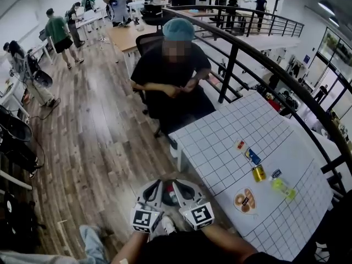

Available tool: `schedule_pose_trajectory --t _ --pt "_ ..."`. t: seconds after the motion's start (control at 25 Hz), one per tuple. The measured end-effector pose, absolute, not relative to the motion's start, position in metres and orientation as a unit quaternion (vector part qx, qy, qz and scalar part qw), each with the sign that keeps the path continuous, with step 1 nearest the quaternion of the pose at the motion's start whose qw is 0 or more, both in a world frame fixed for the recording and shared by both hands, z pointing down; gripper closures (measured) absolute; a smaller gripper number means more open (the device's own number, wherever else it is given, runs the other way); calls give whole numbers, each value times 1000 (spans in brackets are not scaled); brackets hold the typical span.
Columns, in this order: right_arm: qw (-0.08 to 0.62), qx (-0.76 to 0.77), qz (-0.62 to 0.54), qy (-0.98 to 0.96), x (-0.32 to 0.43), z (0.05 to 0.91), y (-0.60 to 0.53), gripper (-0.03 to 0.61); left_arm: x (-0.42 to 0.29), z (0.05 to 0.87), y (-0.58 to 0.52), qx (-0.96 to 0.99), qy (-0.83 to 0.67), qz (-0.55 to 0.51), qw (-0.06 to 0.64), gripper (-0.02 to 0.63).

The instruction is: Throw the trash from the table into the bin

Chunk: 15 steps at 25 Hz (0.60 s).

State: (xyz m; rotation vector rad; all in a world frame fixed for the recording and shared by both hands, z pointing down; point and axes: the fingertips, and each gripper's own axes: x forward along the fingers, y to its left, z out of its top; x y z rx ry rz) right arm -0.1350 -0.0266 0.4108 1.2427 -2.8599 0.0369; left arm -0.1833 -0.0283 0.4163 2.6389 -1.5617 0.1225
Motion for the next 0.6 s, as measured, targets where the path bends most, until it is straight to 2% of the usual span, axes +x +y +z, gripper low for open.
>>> schedule_pose_trajectory --t 0.32,0.6 --pt "-3 424 -6 -906 -100 403 -28 554 -154 406 -25 871 -490 36 21 592" --pt "19 490 15 -872 -20 414 -16 554 -81 417 -25 898 -436 46 34 592"
